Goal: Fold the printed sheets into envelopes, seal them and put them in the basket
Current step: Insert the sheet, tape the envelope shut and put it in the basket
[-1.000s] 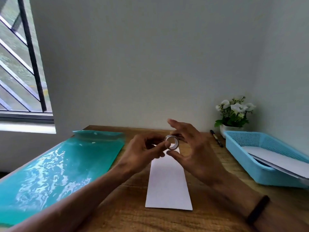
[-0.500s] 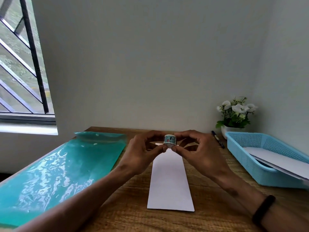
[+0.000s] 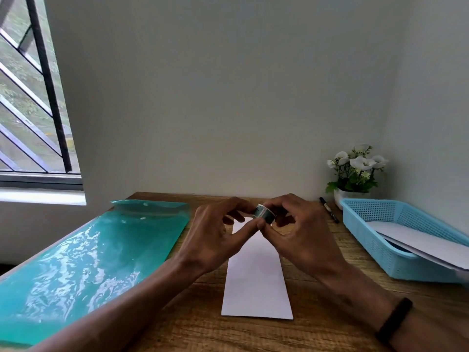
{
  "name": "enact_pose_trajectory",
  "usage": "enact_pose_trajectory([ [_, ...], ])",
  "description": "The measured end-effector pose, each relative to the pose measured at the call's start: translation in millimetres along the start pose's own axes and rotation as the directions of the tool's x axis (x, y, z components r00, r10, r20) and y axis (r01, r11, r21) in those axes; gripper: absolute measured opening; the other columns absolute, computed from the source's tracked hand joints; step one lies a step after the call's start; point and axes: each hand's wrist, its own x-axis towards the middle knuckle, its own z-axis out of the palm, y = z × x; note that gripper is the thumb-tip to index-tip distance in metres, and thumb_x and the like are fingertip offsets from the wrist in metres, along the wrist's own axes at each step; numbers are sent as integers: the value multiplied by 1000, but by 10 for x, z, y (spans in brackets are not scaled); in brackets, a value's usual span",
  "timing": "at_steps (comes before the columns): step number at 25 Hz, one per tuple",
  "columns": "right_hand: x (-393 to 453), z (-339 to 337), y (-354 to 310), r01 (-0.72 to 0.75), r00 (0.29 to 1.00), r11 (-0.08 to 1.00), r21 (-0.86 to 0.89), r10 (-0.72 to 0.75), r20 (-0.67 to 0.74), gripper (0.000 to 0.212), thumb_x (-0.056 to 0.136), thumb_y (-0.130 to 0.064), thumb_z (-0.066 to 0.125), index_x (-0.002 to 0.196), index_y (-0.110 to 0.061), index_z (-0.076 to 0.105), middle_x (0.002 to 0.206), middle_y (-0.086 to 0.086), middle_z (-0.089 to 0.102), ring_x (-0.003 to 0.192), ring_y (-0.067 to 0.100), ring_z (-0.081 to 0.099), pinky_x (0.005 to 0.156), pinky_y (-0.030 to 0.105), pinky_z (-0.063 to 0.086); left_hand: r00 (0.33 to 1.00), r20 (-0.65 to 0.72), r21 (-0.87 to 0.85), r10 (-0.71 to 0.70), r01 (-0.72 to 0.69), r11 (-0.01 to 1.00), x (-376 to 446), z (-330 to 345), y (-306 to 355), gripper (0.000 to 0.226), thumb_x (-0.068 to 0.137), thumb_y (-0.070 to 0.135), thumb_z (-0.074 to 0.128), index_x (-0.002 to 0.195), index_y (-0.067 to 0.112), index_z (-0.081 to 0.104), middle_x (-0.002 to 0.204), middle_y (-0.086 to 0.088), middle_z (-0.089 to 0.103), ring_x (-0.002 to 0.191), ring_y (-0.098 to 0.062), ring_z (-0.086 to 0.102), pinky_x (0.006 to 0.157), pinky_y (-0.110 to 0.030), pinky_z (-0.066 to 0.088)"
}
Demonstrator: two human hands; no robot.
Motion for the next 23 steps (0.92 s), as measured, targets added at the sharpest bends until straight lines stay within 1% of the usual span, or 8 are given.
enact_pose_trajectory([
  [3, 0, 6, -13, 48, 999, 999, -24, -47, 9, 31, 83, -33, 85, 108, -20, 73, 96, -6, 70, 76, 9, 65, 66, 30, 60, 1000, -13, -4, -14, 14, 1000, 1, 10, 7, 31, 90, 55, 75, 110, 32, 78, 101, 23, 77, 91, 2, 73, 73, -26, 62],
  [7, -14, 34, -30, 98, 994, 994, -42, -97, 42, 36, 80, -29, 89, 111, -18, 74, 99, -5, 70, 78, 6, 64, 67, 22, 60, 999, -33, -2, -38, 38, 999, 13, -1, -8, 21, 90, 50, 77, 103, 32, 79, 94, 23, 77, 87, 0, 74, 72, -28, 62],
  [12, -18, 19, -20, 84, 996, 995, -43, -82, 46, 35, 81, -31, 88, 111, -20, 74, 98, -8, 69, 77, 4, 63, 67, 23, 58, 1000, -30, 43, -10, 11, 999, 12, 7, -10, 12, 95, 38, 76, 102, 30, 81, 90, 23, 77, 85, 1, 73, 72, -28, 61],
  [15, -19, 22, -29, 74, 996, 995, -70, -70, 46, 34, 81, -33, 87, 110, -21, 74, 97, -8, 69, 74, 6, 62, 66, 24, 58, 1000, -12, 88, 23, -22, 996, 7, -15, 8, 13, 95, 40, 75, 103, 32, 81, 92, 25, 77, 85, 3, 72, 72, -27, 61],
  [17, -15, 13, -30, 58, 998, 996, -72, -56, 40, 33, 81, -34, 87, 108, -20, 74, 96, -7, 68, 73, 6, 62, 65, 22, 57, 1000, 6, 98, 31, -31, 995, 8, -36, 27, 15, 94, 42, 75, 104, 34, 81, 94, 26, 77, 87, 3, 72, 74, -28, 61],
  [20, -22, 4, -35, 37, 998, 997, -63, -34, 55, 34, 80, -31, 88, 109, -20, 75, 97, -7, 69, 75, 6, 63, 67, 19, 57, 999, 15, 125, 48, -50, 991, 7, -45, 32, 13, 96, 37, 74, 104, 32, 82, 94, 23, 78, 86, 1, 73, 75, -31, 60],
  [23, -26, 13, -47, 37, 998, 997, -62, -34, 57, 35, 79, -29, 89, 109, -18, 75, 97, -6, 70, 74, 5, 62, 67, 13, 53, 995, 24, 234, 96, -99, 967, 2, -84, 62, 15, 96, 42, 71, 104, 33, 80, 94, 22, 78, 85, 2, 72, 69, -30, 58],
])
